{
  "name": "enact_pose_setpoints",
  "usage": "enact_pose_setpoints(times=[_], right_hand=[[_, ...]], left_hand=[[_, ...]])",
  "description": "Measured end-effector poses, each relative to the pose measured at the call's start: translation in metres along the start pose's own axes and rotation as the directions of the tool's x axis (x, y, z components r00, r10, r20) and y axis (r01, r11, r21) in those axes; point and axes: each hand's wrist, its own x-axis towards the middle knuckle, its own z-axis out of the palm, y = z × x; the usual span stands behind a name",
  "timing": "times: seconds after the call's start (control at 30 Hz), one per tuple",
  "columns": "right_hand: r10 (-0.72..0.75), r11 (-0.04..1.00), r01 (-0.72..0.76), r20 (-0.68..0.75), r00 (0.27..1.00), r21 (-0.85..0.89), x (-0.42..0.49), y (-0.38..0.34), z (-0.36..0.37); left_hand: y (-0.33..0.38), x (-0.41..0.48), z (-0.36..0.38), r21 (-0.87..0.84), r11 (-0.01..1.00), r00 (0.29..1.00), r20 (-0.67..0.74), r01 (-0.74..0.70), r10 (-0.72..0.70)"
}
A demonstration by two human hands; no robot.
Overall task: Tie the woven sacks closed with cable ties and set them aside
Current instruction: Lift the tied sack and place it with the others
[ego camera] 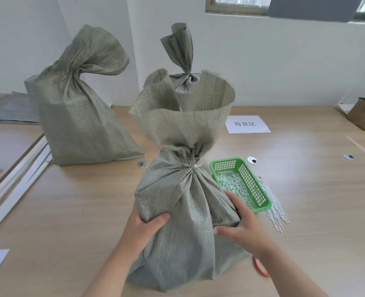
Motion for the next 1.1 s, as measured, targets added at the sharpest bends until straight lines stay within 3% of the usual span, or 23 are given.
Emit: enact_pose_setpoints(times=[0.3, 0.57, 0.83, 1.1], right_hand=[[-0.147, 0.985, 0.148, -0.018, 0.989, 0.083, -0.006, -0.034, -0.024], [-0.249, 0.958, 0.248, -0.01, 0.968, 0.142, -0.012, -0.056, -0.115], [-0.284, 0.944, 0.284, -0.026, 0.959, 0.17, -0.014, -0.07, -0.227], [-0.253, 0.953, 0.274, -0.157, 0.955, 0.13, 0.003, -0.067, -0.308]], left_hand=[[0.053, -0.012, 0.021, 0.029, 0.992, 0.992, -0.017, -0.125, 0.125], [0.093, -0.032, 0.112, 0.029, 0.978, 0.973, -0.098, -0.206, 0.208], [0.13, -0.024, 0.219, 0.028, 0.967, 0.966, -0.05, -0.253, 0.254], [0.15, 0.035, 0.298, -0.019, 0.963, 0.959, 0.081, -0.27, 0.27]])
